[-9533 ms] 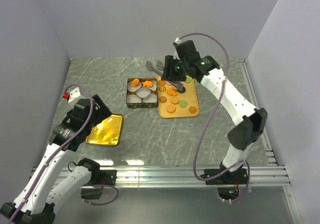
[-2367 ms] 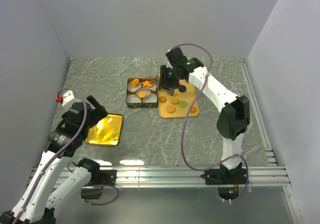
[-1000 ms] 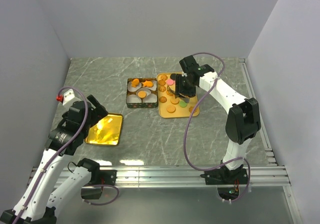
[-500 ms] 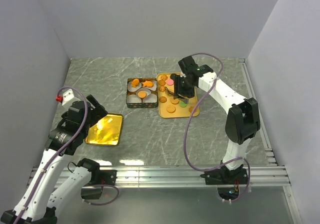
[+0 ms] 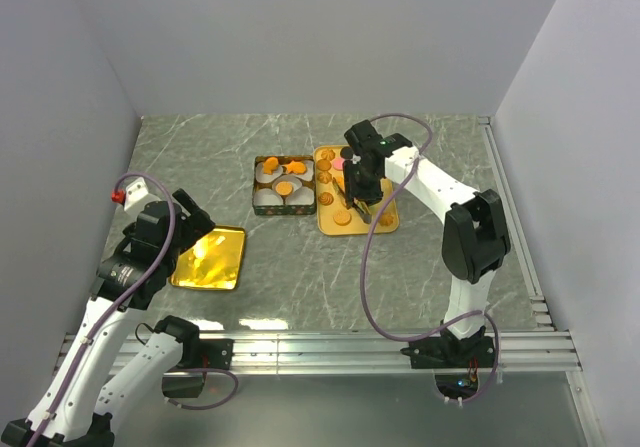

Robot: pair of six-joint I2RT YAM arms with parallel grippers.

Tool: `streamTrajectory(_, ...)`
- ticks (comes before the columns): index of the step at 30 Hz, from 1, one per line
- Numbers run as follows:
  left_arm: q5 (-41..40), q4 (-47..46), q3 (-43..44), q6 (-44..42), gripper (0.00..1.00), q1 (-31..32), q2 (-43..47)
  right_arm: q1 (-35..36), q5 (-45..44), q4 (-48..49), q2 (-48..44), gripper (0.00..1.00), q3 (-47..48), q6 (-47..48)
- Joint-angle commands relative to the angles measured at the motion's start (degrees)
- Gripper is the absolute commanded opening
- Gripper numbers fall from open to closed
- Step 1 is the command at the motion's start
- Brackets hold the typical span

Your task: Pack the cookies

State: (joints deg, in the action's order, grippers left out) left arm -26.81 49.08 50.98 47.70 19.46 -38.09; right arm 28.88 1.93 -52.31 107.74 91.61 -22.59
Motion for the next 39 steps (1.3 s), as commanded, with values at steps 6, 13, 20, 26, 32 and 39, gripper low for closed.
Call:
streamTrajectory(6, 0.9, -1.9, 0.1, -0.9, 0.99, -1.3, 0.4, 0.2, -1.8, -1.4, 0.1, 0.38, 3.4, 0.4)
streamTrajectory(13, 1.0, -2.0, 0.1, -0.8, 0.99, -1.4, 0.8, 0.2, -2.6, -3.0, -1.0, 0.38, 6.8, 0.0)
streamTrajectory(20, 1.2, -2.2, 0.0, -1.0, 0.99, -1.4, 1.0, 0.2, 0.3, -3.1, -3.3, 0.37, 8.8, -1.8)
streamTrajectory(26, 1.3, -2.4, 0.0, -1.1, 0.99, -1.5, 1.0, 1.4, 3.0, -3.2, -5.6, 0.37, 9.7, -2.7)
streamTrajectory(32, 1.2, -2.2, 0.0, -1.0, 0.99, -1.5, 1.2, 6.2, 4.0, -3.4, -6.9, 0.38, 12.6, -2.7)
streamTrajectory(39, 1.2, -2.0, 0.1, -0.9, 0.99, -1.4, 1.1, 11.4, 6.8, -1.9, -5.2, 0.38, 14.9, -3.1)
